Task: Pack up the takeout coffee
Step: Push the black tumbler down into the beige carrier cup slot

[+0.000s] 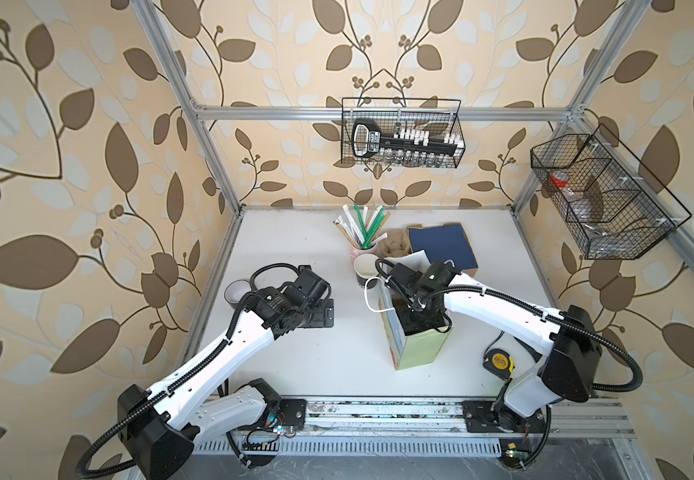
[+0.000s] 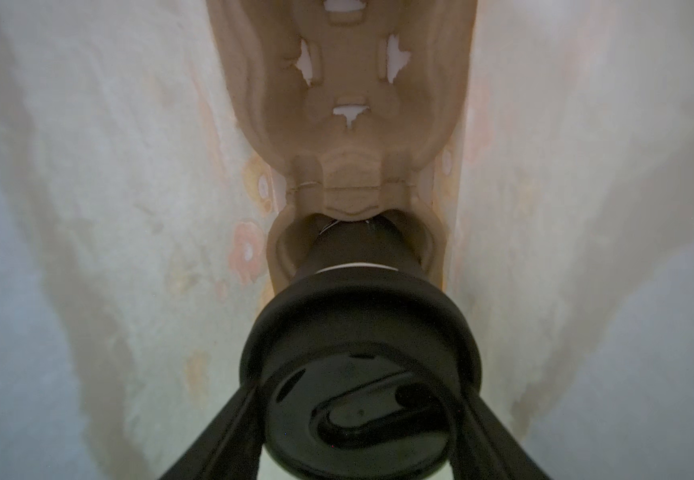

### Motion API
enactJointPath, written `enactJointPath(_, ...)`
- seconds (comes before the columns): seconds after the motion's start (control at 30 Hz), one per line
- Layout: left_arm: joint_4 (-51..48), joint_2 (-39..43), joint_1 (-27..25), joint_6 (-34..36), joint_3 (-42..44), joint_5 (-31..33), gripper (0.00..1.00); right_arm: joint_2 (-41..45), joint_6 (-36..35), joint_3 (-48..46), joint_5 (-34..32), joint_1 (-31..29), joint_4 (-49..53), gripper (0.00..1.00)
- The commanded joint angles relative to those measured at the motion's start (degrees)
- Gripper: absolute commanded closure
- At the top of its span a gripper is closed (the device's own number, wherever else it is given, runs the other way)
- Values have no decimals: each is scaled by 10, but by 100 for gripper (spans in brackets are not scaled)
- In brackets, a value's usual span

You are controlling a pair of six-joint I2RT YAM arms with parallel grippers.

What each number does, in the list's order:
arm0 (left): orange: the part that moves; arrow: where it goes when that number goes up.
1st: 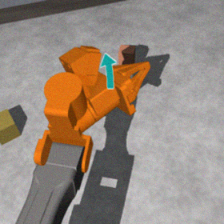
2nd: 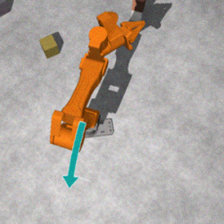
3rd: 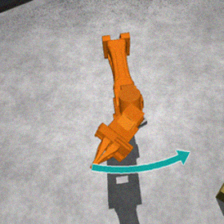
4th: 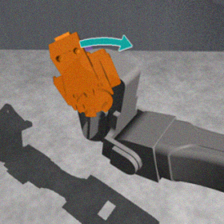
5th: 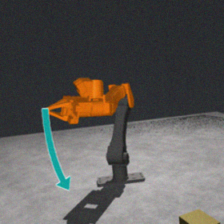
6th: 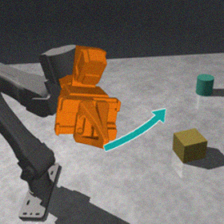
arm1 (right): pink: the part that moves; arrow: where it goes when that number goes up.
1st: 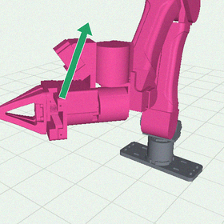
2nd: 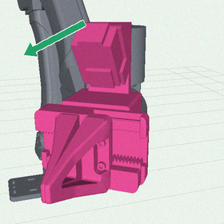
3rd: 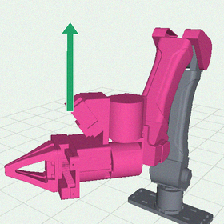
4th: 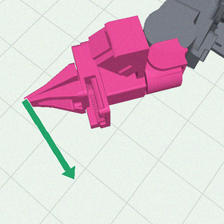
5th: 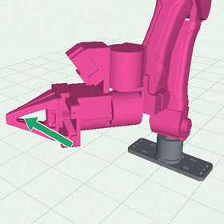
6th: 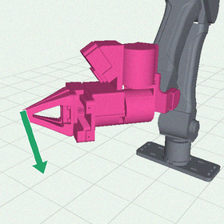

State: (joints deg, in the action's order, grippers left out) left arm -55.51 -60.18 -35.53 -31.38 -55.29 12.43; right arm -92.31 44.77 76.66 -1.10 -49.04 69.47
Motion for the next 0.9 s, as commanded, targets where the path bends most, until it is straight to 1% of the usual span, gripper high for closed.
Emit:
enactJointPath(0.0, -7, -1, 7, 12, -8, 9, 1, -45, -3, -40, -1, -7, 1, 100)
enactJointPath(0.07, -7, -2, 7, 12, -8, 9, 1, -44, -3, -31, -6, -8, 8, 100)
enactJointPath(0.27, -7, -2, 6, 11, -8, 10, 1, -42, -4, -10, -14, -10, 25, 85)
enactJointPath(0.37, -7, -2, 7, 12, -8, 10, 1, -38, -1, -1, -18, -13, 30, 69)
enactJointPath(0.47, -7, -3, 7, 12, -8, 10, 1, -31, 2, 12, -25, -15, 35, 65)
enactJointPath(0.6, -7, -4, 7, 12, -8, 10, 1, -30, 2, 34, -30, -16, 49, 54)
enactJointPath(0.87, -7, -5, 8, 12, -8, 9, 1, -28, 0, 62, -40, -17, 66, 36)
